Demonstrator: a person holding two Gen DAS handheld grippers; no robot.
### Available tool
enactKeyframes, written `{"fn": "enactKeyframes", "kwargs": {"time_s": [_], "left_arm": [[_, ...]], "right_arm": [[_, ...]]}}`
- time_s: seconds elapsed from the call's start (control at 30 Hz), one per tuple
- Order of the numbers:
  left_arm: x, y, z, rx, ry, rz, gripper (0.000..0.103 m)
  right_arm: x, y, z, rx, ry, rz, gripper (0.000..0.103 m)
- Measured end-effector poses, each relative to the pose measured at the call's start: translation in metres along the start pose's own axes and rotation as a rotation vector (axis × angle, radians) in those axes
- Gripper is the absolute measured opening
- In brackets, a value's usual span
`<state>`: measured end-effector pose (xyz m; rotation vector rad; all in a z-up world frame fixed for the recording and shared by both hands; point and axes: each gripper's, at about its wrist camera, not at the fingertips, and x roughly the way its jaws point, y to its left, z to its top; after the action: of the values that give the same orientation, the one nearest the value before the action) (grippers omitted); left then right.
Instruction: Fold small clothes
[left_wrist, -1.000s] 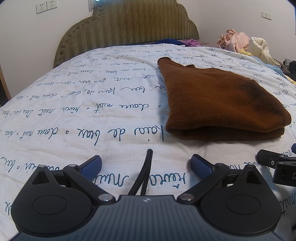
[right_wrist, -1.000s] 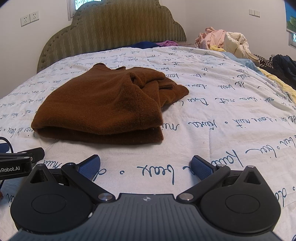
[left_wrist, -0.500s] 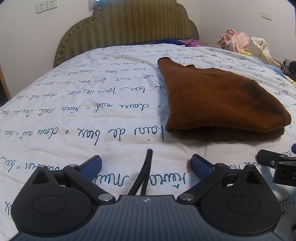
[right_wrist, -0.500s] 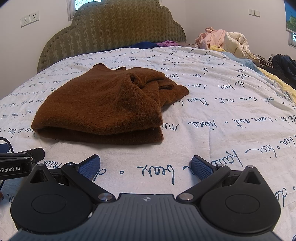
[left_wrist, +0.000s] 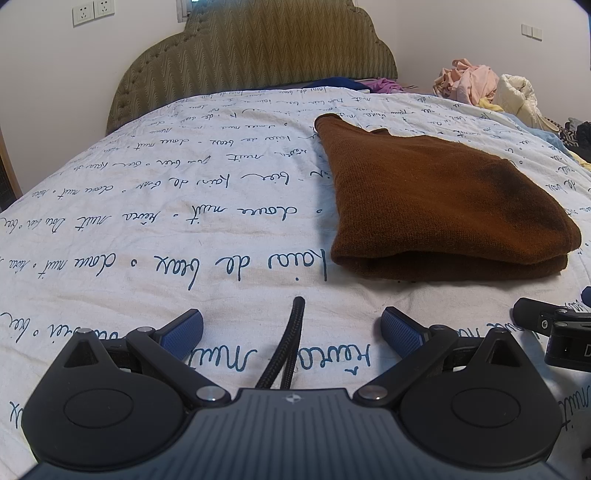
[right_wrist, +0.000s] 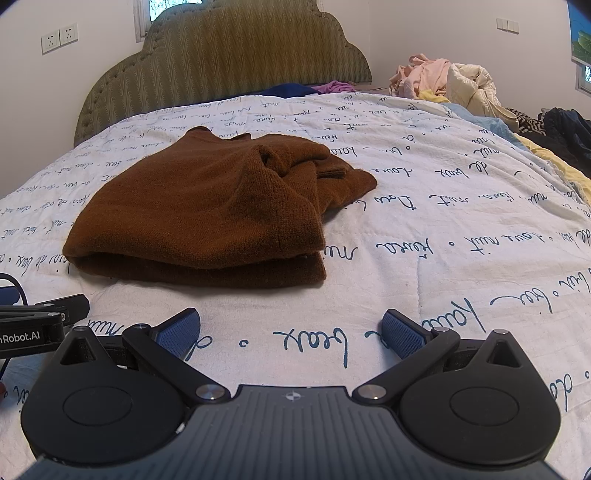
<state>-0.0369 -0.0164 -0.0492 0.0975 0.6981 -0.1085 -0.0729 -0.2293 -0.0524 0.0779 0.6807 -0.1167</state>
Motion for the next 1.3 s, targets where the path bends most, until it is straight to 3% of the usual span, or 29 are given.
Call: {"fn": "enactKeyframes", "kwargs": {"time_s": [0.73,0.93,1.13,1.3], "left_arm": [[-0.001,0.0,0.002,0.006,0.003,-0.002,0.103],[-0.011,0.003,0.013,0.006,0.035,-0.07,0.103],[-0.032,0.007,0.027,-0.012,0.017,-0.102,0.103],[-0.037,0.016,0.034,-0.062,0.058,-0.144,0.103]], "right_arm": [[-0.002,0.0,0.0,0.0,-0.003,-0.002,0.103],[-0.015,0.002,0.007,-0.01,-0.014,-0.008,0.103],[-0.04,0.007,0.021,-0.027,-0.054,0.014,0.103],[-0.053,0.008,0.026,-0.019,-0.067,0.055,0.103]]}}
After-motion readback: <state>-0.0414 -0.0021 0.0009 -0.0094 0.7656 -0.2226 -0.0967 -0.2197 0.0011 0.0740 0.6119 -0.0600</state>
